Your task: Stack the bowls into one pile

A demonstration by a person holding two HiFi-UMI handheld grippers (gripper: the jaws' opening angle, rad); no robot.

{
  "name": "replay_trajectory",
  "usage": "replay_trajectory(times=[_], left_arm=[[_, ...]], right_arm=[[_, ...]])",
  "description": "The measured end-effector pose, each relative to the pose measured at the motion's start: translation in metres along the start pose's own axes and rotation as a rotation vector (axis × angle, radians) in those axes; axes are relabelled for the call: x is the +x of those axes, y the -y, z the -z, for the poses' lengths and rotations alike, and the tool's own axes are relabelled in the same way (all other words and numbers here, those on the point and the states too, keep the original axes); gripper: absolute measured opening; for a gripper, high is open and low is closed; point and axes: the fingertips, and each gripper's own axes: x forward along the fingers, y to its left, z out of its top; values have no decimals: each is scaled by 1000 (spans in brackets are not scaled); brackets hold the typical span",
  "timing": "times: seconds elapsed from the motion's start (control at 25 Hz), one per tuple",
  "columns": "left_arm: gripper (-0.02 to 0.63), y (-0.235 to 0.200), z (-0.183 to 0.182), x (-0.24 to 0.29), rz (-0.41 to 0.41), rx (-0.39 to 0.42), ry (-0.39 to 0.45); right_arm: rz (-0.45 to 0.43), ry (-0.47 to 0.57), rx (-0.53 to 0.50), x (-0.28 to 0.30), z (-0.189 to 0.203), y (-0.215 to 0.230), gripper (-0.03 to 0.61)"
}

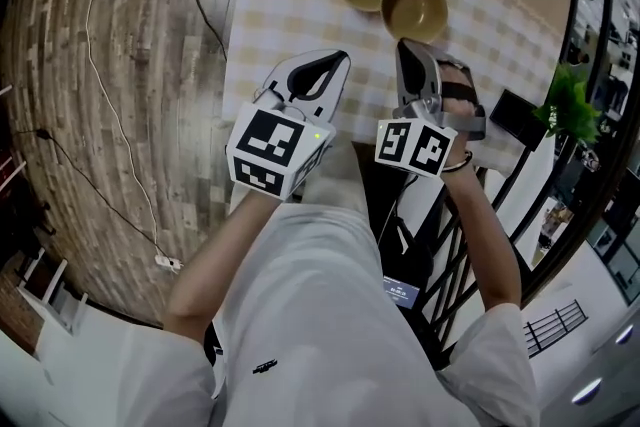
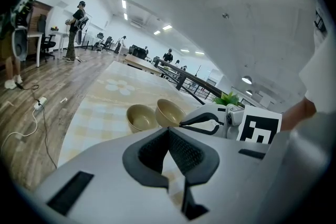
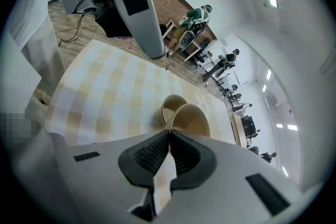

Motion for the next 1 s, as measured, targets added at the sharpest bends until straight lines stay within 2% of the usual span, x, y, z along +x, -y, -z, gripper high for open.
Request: replay_trajectory(times=[0.48,1.0], left_arm=[[17,-35,-8,-7,0,-65,11],[17,-67,-6,-4,-4,-97,-19]], right_arm=[[-45,10,-42,36,-34,2,40],[-100,-7,-61,74,-47,-8,40]])
